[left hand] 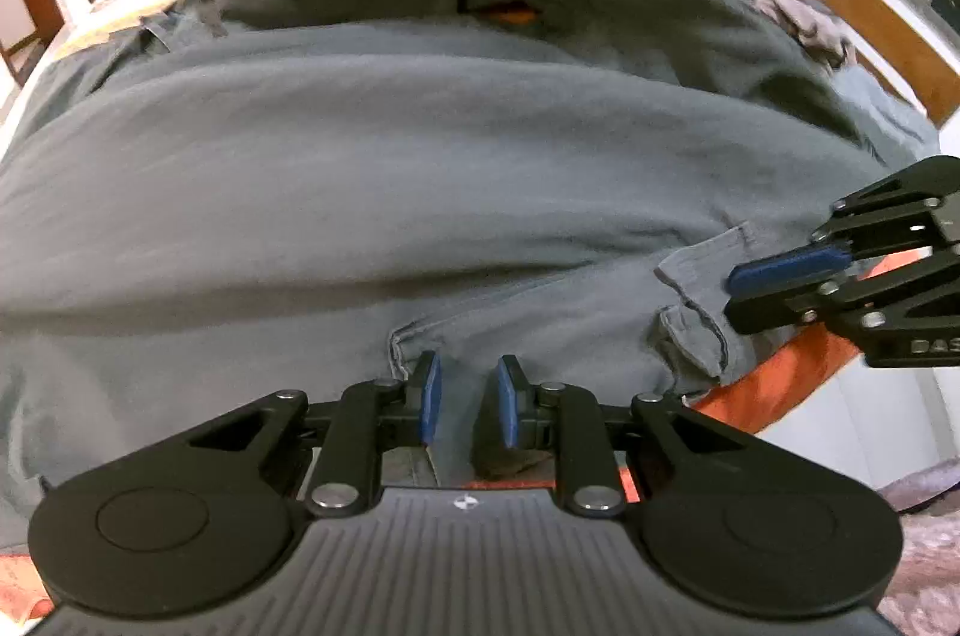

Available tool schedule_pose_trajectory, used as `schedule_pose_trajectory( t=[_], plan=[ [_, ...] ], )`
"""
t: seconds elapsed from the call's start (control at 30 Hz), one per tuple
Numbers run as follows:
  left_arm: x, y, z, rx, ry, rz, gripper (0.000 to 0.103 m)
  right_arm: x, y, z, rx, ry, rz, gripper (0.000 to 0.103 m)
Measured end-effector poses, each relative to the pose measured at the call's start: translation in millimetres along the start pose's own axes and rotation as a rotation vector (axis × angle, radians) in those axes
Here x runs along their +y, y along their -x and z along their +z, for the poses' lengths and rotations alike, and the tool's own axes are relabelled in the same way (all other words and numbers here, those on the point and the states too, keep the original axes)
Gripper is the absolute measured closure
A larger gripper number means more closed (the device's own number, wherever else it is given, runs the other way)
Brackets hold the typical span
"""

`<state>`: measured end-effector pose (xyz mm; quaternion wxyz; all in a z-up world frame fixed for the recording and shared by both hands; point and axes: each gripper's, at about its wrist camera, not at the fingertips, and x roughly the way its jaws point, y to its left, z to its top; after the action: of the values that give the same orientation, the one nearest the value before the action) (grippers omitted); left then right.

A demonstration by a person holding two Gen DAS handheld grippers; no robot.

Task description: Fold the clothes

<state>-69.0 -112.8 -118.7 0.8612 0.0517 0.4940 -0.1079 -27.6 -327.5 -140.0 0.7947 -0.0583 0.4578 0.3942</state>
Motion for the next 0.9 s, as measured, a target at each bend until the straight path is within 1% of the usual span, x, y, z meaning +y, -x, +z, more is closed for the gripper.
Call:
schedule_pose_trajectory(
  t=[0.03, 0.1, 0.17, 0.23, 0.27, 0.33, 0.37, 0.43, 0.5, 0.53, 0.63, 0.73, 0.8, 0.83, 0.9],
  plan=[
    [-1, -2, -3, -0.004, -0.010, 0.001, 0.079, -1, -7, -3, 0.023, -0.005, -0.009, 0.088],
    [-1, -2, -3, -0.005, -0.006, 0.000, 0.079, 1, -10, -7, 0.017, 0.017, -0.018, 0.088],
    [-2, 6, -2, -0.014, 0.002, -0.002, 0.079, 5, -4, 0, 0.024, 0.020, -0.024, 0.088],
    [-6, 20, -4, -0.041, -0.014, -0.005, 0.079, 8, 11, 2, -0.006, 0.055, -0.015, 0.085],
    [-8, 27, -7, -0.054, -0.016, -0.012, 0.079, 11, 19, 1, -0.023, 0.087, -0.012, 0.082],
    [-12, 41, -15, -0.074, -0.004, -0.040, 0.079, 16, 23, -5, -0.014, 0.175, -0.013, 0.062],
    [-16, 47, -19, -0.081, 0.001, -0.052, 0.078, 18, 25, -8, -0.005, 0.220, -0.015, 0.060],
    [-25, 55, -29, -0.094, 0.000, -0.069, 0.077, 23, 26, -14, 0.011, 0.316, -0.021, 0.060],
    [-37, 56, -38, -0.104, -0.010, -0.072, 0.072, 31, 24, -22, 0.010, 0.437, -0.031, 0.060],
    [-43, 54, -41, -0.103, -0.015, -0.067, 0.072, 34, 22, -23, 0.005, 0.492, -0.034, 0.060],
    [-59, 47, -48, -0.114, -0.004, -0.026, 0.071, 43, 15, -30, -0.021, 0.666, -0.041, 0.062],
    [-69, 43, -52, -0.141, 0.039, 0.016, 0.066, 50, 2, -40, -0.035, 0.841, -0.059, 0.062],
    [-74, 43, -55, -0.162, 0.070, 0.040, 0.057, 51, -5, -47, -0.057, 0.947, -0.076, 0.064],
    [-77, 43, -57, -0.173, 0.085, 0.052, 0.055, 51, -7, -51, -0.070, 0.990, -0.088, 0.068],
    [-82, 43, -60, -0.189, 0.105, 0.078, 0.048, 50, -11, -59, -0.093, 1.082, -0.113, 0.068]
  ],
)
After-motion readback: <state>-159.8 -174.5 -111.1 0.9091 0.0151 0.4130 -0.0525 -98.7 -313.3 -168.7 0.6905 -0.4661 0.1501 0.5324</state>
